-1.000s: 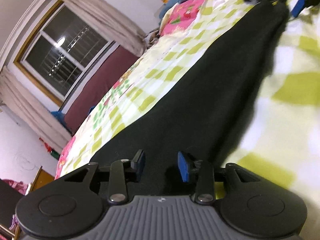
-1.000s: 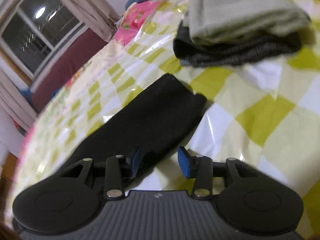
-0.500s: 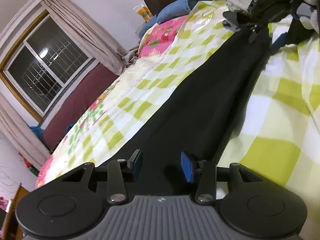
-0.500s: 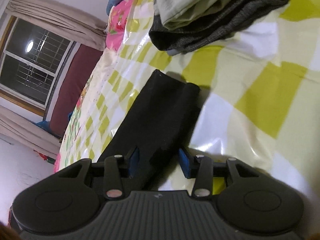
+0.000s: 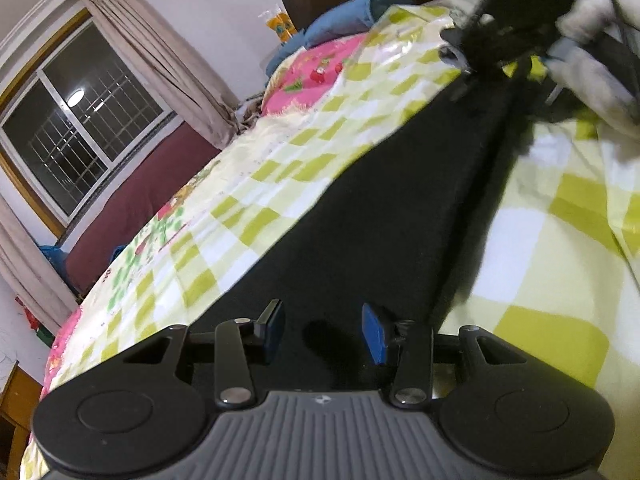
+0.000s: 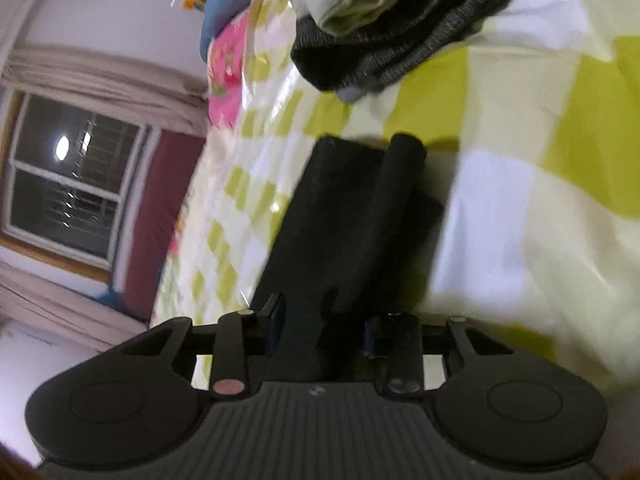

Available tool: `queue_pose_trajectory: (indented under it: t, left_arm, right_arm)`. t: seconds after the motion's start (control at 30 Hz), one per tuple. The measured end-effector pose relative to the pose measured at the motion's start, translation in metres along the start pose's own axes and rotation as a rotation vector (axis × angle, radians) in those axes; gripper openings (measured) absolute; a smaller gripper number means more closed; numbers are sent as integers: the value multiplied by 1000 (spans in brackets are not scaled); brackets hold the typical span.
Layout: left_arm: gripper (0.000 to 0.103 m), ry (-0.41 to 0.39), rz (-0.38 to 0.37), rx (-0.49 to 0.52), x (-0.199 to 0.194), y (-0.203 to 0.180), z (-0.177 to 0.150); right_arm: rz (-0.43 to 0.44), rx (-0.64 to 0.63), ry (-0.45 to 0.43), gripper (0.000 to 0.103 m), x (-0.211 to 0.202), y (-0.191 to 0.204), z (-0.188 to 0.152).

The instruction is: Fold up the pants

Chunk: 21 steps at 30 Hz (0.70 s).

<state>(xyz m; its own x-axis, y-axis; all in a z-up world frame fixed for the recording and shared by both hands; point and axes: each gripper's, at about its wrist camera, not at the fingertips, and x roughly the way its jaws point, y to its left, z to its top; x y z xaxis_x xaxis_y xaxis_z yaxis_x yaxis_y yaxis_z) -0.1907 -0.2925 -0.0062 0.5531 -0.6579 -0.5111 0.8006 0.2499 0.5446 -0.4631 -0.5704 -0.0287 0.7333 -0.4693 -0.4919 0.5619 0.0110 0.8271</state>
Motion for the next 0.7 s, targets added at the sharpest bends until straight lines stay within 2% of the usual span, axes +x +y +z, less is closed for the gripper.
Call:
queue_pose_trajectory:
  t: [0.1,0.13,0.17,0.23,0.3,0.33,0.43,0.53,0.6,0.7]
  left_arm:
    - [57,-2,-3,-30,-2,2,1]
    - [57,-4,-11,-55,-5,5,1]
    - [57,-6,-17,-75,-6,7,0]
    - [57,-15,-18,-116,-11,12,-3]
    - [57,-28,-10,-158,-18,17,-6]
    - [57,-37,-6,-186,-23,21,-8]
    - [57,-48,25,-254,-38,36,-19]
    - [57,-37,86,-293,-53,55,-38]
    - [58,-13,130,-326,-64,69,-57]
    - [58,53,176,-369,-69,85,-85]
  right_arm:
    - [-7,16,43,33,21,0,9]
    - [-23,13,43,25,20,7,9]
    - [-32,-29,38,6,15,16,9]
    - [-37,-175,2,7,-4,45,6]
    - [-2,-286,-19,7,-18,77,-3]
    - [0,-385,-28,7,-23,99,-12]
    - [11,-750,-31,7,-28,171,-67]
    - [81,-1047,36,7,-19,223,-142]
    - [141,-1184,100,7,-10,245,-196]
    - [188,-1288,217,6,13,261,-263]
